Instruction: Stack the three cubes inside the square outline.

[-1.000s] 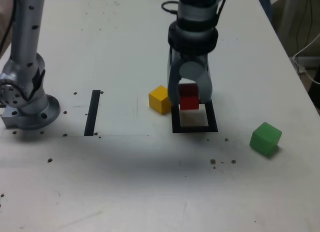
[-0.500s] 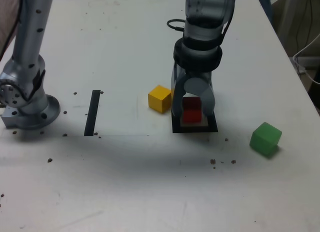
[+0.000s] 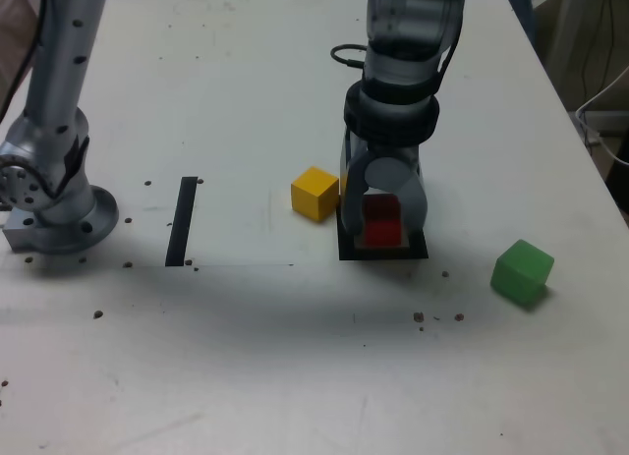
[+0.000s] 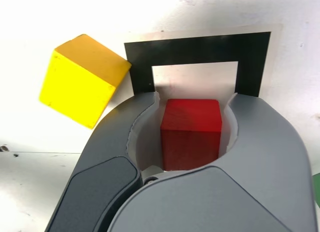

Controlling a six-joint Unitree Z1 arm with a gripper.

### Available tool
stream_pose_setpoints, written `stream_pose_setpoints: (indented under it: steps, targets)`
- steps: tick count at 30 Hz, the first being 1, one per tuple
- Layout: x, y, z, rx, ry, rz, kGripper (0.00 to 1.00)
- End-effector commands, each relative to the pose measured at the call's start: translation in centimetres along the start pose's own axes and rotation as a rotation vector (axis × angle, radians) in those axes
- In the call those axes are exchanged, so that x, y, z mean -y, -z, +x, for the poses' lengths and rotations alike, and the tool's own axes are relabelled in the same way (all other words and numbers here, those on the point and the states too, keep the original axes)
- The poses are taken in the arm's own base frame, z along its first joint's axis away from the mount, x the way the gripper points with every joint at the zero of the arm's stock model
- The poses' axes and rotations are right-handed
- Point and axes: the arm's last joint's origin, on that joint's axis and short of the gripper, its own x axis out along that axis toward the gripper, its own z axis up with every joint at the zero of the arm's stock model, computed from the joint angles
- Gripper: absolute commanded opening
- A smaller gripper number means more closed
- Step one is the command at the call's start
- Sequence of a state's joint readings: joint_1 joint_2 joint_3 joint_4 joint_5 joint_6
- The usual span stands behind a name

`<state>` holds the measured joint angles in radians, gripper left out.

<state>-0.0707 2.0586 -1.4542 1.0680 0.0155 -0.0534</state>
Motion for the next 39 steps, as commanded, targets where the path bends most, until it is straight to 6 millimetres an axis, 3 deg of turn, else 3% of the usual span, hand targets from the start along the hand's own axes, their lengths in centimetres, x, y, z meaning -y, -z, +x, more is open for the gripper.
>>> stream_pose_setpoints:
  steps: [1, 4, 8, 17, 26, 34, 39]
  targets:
    - [0.0, 0.3, -0.3, 0.017, 0.001, 0.007, 0.78]
    - [0.0, 0.6, -0.4, 0.023, 0.001, 0.012, 0.93]
    - [0.0, 0.8, -0.5, 0.022, 0.000, 0.013, 0.99]
    - [-0.1, 2.2, -2.9, 0.056, -0.011, 0.015, 0.99]
    - [-0.8, 6.1, -6.4, 0.061, -0.042, -0.005, 1.00]
    - [-3.1, 8.9, -5.9, 0.026, -0.046, -0.081, 1.00]
    - [-4.3, 10.2, -5.5, 0.018, -0.096, 0.007, 1.00]
